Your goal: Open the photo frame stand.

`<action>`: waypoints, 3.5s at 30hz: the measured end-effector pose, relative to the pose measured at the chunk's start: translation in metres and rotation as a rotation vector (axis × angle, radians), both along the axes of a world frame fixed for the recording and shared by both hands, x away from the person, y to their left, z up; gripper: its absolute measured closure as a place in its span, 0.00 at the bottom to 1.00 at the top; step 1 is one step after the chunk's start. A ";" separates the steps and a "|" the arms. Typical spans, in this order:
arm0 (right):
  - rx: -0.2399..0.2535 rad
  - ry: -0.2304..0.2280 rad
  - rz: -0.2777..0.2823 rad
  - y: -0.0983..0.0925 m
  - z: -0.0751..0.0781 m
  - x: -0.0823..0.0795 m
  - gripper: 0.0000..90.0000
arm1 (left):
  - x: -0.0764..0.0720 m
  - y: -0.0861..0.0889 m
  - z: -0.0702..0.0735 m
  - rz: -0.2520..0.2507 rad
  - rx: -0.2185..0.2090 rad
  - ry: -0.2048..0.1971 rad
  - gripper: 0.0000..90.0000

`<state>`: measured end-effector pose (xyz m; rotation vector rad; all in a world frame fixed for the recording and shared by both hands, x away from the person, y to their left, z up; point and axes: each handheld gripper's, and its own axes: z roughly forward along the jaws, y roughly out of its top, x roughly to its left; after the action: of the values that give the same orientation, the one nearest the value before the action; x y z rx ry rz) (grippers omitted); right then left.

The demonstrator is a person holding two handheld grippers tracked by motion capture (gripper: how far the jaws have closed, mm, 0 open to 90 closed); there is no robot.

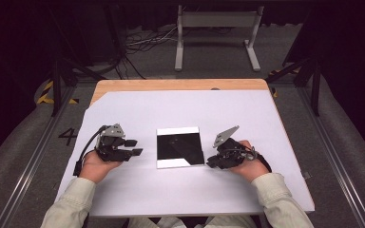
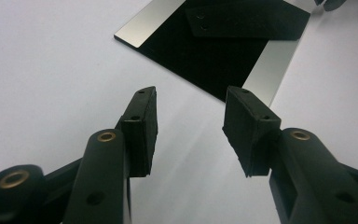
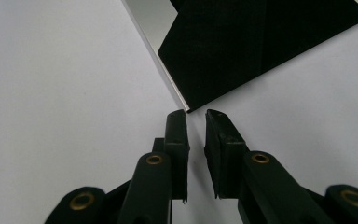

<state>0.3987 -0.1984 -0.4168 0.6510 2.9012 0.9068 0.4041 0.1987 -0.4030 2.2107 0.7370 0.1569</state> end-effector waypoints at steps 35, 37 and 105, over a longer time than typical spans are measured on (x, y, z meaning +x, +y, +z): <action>-0.281 0.044 -0.061 0.040 0.003 0.003 0.96 | -0.007 0.012 -0.006 0.045 0.019 0.020 0.59; -0.280 0.045 -0.060 0.040 0.004 0.004 0.96 | -0.006 0.013 -0.006 0.045 0.022 0.023 0.59; 0.240 -0.175 -0.101 0.018 0.038 -0.006 1.00 | -0.003 0.009 -0.012 0.037 0.012 0.045 0.57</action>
<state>0.3925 -0.1800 -0.3784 0.6858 2.6052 1.2423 0.4013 0.2080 -0.4154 2.2189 0.8037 0.1310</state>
